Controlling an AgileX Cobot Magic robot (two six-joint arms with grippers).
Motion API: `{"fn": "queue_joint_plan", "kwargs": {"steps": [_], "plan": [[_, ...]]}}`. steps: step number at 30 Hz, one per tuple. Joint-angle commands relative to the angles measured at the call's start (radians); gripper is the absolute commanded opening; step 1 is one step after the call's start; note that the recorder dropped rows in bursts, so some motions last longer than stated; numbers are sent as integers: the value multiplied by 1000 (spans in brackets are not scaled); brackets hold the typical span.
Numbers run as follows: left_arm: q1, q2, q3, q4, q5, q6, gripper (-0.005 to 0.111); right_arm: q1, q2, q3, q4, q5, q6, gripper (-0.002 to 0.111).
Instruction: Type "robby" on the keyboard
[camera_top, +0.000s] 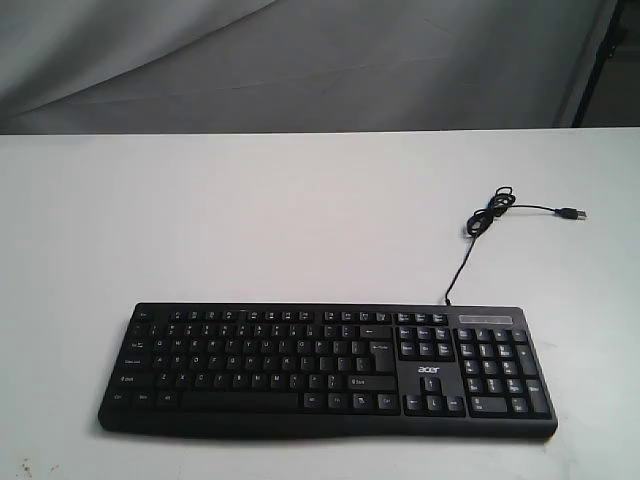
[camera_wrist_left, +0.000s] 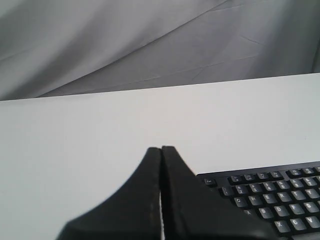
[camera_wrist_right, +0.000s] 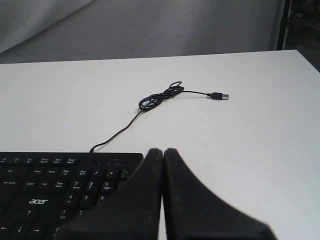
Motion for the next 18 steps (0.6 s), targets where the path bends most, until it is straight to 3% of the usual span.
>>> {"fn": "queue_joint_plan", "kwargs": {"steps": [1, 9, 18], "plan": [[-6, -3, 4, 5, -7, -3, 0, -8, -7, 3, -5, -1, 3, 0], [-6, -3, 4, 5, -7, -3, 0, -8, -7, -8, 2, 33, 3, 0], [-6, -3, 4, 5, -7, -3, 0, -8, 148, -319, 27, 155, 3, 0]]}}
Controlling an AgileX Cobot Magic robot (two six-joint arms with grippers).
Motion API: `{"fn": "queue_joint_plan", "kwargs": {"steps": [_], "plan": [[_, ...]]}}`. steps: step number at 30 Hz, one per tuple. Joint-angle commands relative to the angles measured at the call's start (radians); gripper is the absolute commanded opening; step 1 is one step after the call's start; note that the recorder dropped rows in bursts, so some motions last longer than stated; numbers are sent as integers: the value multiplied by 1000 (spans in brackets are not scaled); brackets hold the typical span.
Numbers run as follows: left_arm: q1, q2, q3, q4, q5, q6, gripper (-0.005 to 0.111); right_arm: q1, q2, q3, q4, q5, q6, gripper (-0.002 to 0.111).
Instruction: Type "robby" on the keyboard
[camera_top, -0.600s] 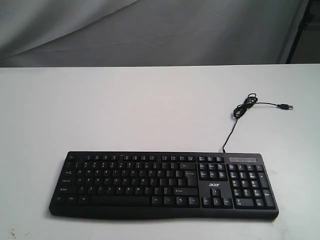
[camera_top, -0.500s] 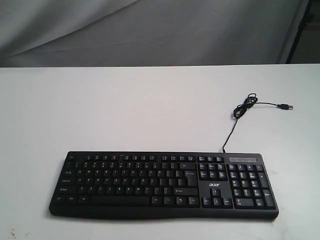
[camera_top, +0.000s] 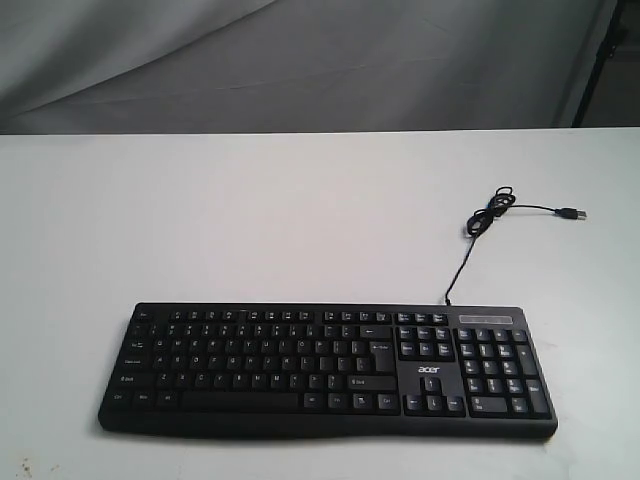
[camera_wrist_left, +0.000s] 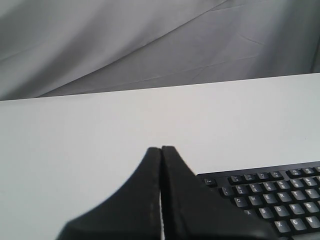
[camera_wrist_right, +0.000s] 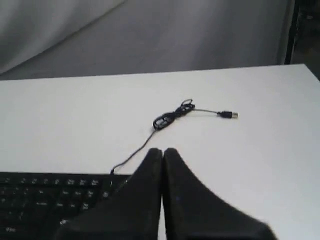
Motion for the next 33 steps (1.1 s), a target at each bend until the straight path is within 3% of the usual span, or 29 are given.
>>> {"fn": "queue_joint_plan", "kwargs": {"steps": [1, 5, 10, 14, 16, 20, 23, 28, 33], "plan": [[-6, -3, 4, 5, -7, -3, 0, -8, 209, -221, -17, 19, 3, 0], [-6, -3, 4, 5, -7, -3, 0, -8, 488, -474, -17, 71, 3, 0], [-6, -3, 4, 5, -7, -3, 0, 24, 643, -568, 15, 88, 82, 0], [-6, -3, 4, 5, -7, -3, 0, 170, 772, -568, 14, 117, 139, 0], [-6, -3, 4, 5, -7, -3, 0, 293, 880, -568, 19, 87, 190, 0], [-6, -3, 4, 5, -7, -3, 0, 474, 1043, -592, 154, 43, 7, 0], [-6, -3, 4, 5, -7, -3, 0, 572, 1202, -715, 279, 84, -126, 0], [-6, -3, 4, 5, -7, -3, 0, 686, 1490, -1045, 272, 220, -199, 0], [-6, -3, 4, 5, -7, -3, 0, 769, 1679, -1215, 209, 232, -242, 0]]}}
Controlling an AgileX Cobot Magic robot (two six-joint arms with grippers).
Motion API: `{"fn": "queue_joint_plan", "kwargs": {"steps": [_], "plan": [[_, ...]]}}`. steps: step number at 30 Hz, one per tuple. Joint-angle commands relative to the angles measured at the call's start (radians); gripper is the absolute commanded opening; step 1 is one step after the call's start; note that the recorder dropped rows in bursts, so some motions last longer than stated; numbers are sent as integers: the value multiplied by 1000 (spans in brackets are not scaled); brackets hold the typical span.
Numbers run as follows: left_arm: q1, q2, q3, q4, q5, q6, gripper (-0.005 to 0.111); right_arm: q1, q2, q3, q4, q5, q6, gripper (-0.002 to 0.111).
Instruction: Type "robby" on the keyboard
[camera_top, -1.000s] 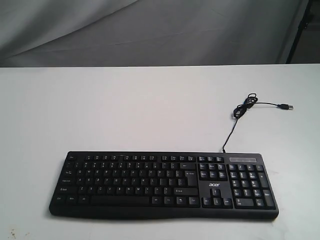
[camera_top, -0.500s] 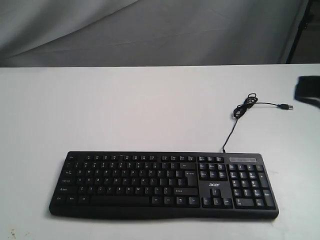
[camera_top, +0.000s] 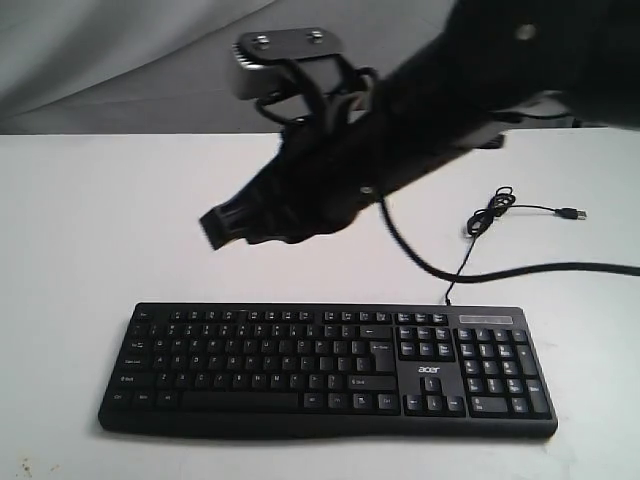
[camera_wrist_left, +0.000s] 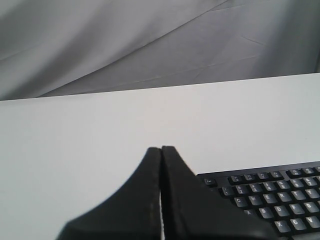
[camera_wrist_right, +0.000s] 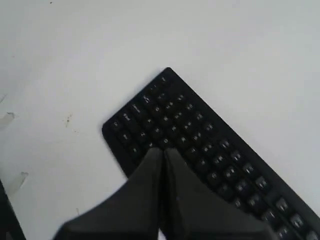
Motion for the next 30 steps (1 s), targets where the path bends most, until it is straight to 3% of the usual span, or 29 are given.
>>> {"fn": "queue_joint_plan", "kwargs": {"steps": [1, 9, 22, 30], "plan": [[-6, -3, 4, 5, -7, -3, 0, 69, 145, -129, -70, 21, -34, 0], [-6, -3, 4, 5, -7, -3, 0, 129, 361, -145, -167, -138, -115, 0], [-6, -3, 4, 5, -7, -3, 0, 131, 469, -104, -230, -406, -117, 0], [-6, -3, 4, 5, -7, -3, 0, 127, 468, -75, -218, -389, -117, 0]]}}
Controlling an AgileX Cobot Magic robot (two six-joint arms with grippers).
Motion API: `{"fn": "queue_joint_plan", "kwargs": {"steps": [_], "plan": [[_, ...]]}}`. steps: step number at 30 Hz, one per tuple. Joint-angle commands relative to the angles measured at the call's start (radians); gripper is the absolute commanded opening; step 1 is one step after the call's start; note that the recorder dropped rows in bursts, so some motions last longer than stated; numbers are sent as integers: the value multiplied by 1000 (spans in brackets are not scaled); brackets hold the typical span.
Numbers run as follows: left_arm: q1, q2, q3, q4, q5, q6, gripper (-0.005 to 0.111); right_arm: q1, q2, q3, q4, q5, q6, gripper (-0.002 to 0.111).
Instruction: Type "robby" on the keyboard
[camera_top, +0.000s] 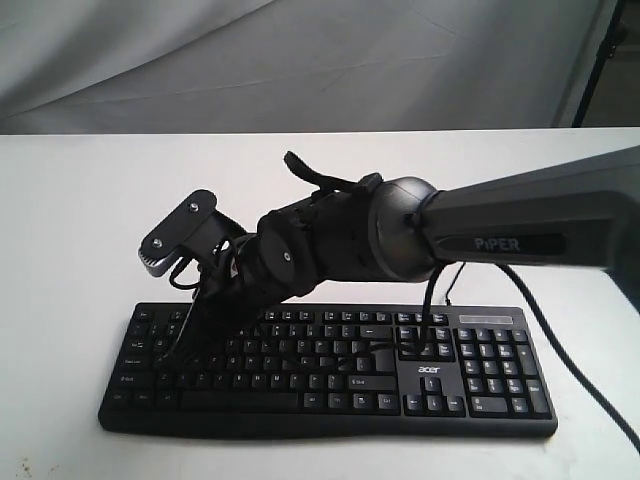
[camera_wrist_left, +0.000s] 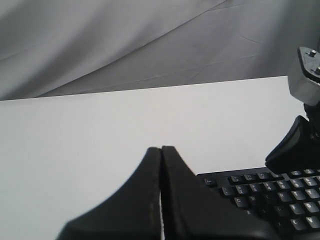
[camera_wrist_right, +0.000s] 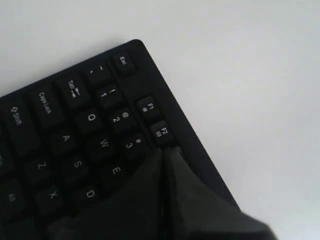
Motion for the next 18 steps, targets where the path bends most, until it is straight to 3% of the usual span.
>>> {"fn": "queue_joint_plan", "kwargs": {"steps": [1, 18], "plan": [[-6, -3, 4, 5, -7, -3, 0, -2, -10, 8, 7, 9, -8, 0], [-6, -3, 4, 5, -7, -3, 0, -2, -17, 8, 47, 78, -5, 0]]}}
